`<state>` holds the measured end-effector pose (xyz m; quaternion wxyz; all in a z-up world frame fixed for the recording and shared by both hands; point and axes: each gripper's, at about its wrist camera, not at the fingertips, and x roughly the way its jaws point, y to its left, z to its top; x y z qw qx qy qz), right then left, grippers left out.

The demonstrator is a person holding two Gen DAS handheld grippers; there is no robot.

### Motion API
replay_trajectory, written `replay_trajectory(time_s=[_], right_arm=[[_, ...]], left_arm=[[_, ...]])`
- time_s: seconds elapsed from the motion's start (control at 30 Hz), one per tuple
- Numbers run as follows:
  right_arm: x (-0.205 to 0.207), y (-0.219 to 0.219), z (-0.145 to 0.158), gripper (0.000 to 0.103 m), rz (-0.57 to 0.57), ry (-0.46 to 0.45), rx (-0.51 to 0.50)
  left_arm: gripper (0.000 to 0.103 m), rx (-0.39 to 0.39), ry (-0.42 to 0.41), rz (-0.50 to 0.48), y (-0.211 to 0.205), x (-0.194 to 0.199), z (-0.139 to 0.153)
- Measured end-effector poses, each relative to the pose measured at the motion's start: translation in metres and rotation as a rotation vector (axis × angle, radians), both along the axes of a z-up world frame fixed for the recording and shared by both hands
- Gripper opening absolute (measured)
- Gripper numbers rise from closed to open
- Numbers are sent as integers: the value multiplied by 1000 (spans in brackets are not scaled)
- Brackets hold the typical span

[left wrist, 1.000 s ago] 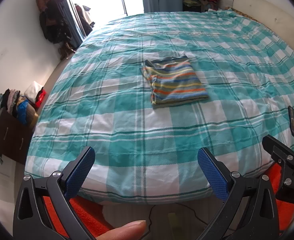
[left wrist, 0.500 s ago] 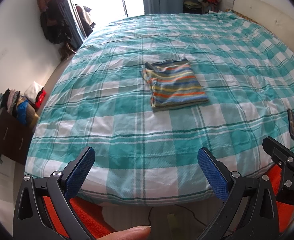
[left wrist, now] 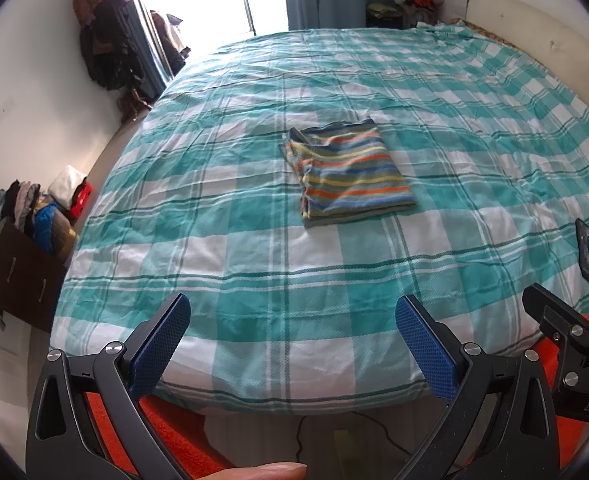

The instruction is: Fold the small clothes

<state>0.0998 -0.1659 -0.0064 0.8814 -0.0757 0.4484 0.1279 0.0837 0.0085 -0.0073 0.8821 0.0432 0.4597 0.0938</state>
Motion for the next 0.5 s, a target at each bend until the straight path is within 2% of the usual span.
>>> replay_trajectory(time_s=[0.5], right_arm=[[0, 1, 3, 103, -8, -7, 10]], left_arm=[[103, 11, -33, -48, -7, -3, 5]])
